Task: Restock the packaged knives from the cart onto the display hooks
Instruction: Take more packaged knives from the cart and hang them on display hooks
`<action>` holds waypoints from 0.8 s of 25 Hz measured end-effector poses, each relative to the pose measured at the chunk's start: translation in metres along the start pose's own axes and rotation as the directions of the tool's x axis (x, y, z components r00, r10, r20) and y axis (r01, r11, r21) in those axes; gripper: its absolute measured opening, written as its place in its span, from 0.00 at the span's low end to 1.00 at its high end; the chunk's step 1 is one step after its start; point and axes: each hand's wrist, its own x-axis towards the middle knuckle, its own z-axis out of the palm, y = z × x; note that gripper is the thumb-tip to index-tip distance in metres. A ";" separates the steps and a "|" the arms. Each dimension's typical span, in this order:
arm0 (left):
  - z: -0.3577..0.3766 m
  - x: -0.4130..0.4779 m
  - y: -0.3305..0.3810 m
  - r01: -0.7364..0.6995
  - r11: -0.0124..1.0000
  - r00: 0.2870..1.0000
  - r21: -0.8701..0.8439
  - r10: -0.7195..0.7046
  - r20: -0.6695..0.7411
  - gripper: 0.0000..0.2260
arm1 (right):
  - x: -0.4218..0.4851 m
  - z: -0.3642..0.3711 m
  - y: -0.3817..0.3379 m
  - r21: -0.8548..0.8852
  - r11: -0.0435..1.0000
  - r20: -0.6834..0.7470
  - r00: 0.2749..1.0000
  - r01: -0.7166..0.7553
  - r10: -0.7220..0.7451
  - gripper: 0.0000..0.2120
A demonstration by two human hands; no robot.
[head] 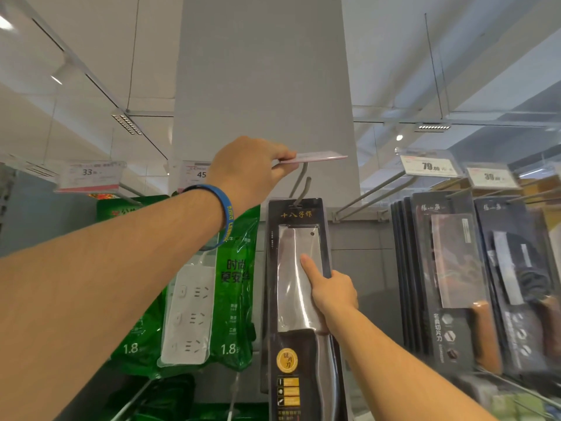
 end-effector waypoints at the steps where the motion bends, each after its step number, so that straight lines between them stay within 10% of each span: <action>1: 0.001 -0.001 0.000 0.002 1.000 1.000 0.001 -0.002 -0.001 0.16 | 0.000 0.000 -0.001 -0.005 1.000 0.008 1.000 -0.003 0.003 0.48; 13: -0.001 -0.014 0.013 -0.072 0.980 0.993 0.188 0.052 0.110 0.21 | -0.021 -0.039 -0.036 -0.410 0.912 0.181 0.981 0.015 0.065 0.40; 20: 0.004 -0.075 0.033 0.197 0.953 0.977 -0.228 -0.172 0.125 0.30 | -0.074 -0.096 -0.025 -0.469 0.878 0.084 0.995 0.091 -0.058 0.30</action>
